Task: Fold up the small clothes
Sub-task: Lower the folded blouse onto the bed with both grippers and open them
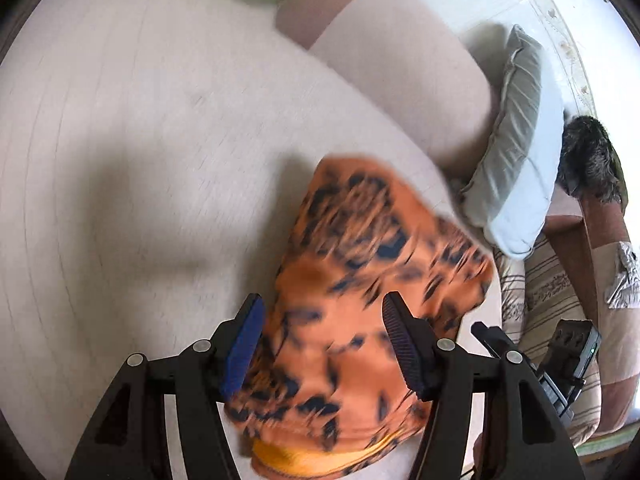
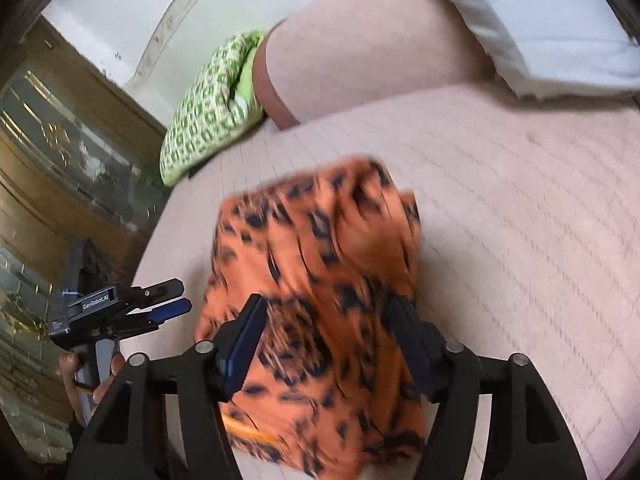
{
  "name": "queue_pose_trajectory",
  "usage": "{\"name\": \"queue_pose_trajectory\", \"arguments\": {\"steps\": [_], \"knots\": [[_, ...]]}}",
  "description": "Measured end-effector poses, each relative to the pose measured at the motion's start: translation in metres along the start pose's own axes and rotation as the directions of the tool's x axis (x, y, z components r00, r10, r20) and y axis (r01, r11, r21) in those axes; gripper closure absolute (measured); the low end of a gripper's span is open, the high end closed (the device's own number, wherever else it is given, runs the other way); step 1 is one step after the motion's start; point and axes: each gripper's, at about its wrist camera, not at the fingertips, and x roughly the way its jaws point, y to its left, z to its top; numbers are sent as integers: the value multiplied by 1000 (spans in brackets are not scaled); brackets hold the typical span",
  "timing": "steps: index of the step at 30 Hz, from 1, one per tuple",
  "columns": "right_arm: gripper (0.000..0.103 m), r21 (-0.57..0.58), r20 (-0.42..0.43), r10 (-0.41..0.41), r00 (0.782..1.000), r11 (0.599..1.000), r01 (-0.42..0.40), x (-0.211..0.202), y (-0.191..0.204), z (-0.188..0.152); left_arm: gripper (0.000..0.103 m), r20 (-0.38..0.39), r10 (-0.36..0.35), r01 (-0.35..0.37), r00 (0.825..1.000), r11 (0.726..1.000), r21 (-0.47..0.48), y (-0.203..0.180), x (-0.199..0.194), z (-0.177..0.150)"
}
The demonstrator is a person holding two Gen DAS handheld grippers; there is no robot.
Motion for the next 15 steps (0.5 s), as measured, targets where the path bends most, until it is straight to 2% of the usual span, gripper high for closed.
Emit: {"name": "queue_pose_trajectory", "arguments": {"steps": [2, 5, 7, 9, 11, 13, 15], "knots": [[35, 16, 24, -5, 1000, 1000, 4, 7, 2, 19, 42, 11, -2, 2, 1000, 1000, 26, -10, 4, 14], [37, 30, -9, -82, 997, 996, 83, 40, 0, 49, 44, 33, 33, -36, 999, 994, 103, -9, 25, 41], [63, 37, -38, -82, 996, 996, 84, 57, -8, 47, 44, 20, -3, 2, 1000, 998, 64, 8, 41, 37], [73, 31, -29, -118, 993, 992, 119, 67, -18, 33, 43, -4, -69, 69, 998, 997, -18, 23, 57, 29], [78, 48, -42, -110, 993, 993, 112, 70, -24, 30, 60, -13, -108, 108, 994, 993, -38, 25, 67, 30], [84, 44, -17, -98, 995, 994, 99, 65, -21, 37, 64, -16, -90, 90, 996, 995, -32, 24, 70, 34], [84, 26, 11, -114, 993, 993, 114, 63, -20, 40, 67, 10, -31, 31, 999, 999, 42, 19, 76, 32]]}}
